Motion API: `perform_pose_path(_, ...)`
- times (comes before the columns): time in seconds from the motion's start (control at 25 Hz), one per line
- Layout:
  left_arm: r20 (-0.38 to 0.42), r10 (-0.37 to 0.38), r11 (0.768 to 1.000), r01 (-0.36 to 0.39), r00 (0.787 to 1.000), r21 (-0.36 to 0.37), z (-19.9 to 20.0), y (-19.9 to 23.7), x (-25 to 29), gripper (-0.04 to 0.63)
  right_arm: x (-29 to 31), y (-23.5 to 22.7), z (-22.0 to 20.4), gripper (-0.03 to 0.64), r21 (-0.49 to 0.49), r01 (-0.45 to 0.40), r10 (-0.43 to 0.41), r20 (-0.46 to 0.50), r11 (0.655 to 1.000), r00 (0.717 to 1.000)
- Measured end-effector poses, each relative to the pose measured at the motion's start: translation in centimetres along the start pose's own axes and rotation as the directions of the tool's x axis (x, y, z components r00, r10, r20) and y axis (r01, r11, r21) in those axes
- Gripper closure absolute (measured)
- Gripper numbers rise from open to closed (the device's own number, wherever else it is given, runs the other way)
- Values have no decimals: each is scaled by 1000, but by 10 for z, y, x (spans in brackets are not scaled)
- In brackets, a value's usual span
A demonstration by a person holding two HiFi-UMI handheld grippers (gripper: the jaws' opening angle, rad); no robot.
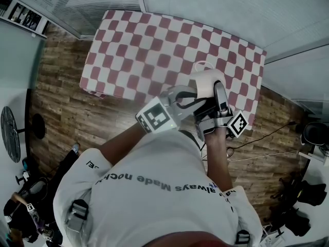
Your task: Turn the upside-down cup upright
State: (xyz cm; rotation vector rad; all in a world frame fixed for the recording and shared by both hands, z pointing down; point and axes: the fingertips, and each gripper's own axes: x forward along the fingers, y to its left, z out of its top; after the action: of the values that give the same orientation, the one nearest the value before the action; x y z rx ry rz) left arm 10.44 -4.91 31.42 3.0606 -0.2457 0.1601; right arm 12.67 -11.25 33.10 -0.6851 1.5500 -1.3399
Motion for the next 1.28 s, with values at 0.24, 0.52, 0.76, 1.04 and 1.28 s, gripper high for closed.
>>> perform_pose_path(0.24,30,-4,1000,4,1000,-1,3,4,-4,572,4,12,-13,119,-167,-39,20,-111,985,994)
perform_pose_path(0.52,58,24,1000,-23,998,-19,1,14,-18,572,-8,18,-8,110,-325,-4,-46,-147,946,988)
perform_pose_path(0.76,58,43,999,-42,997,-30,-2,23,-27,572,-16,45,-14,122,-602,-74,-94,-243,795,965)
perform_pose_path(1.04,47,32,999,-32,998,-15,-4,23,-37,572,-20,59,-45,147,-896,-281,-313,-391,344,866)
perform_pose_path(1.28,46,20,1000,-19,999,-14,-2,21,-40,572,-14,57,-62,154,-891,-447,-489,-358,-75,795)
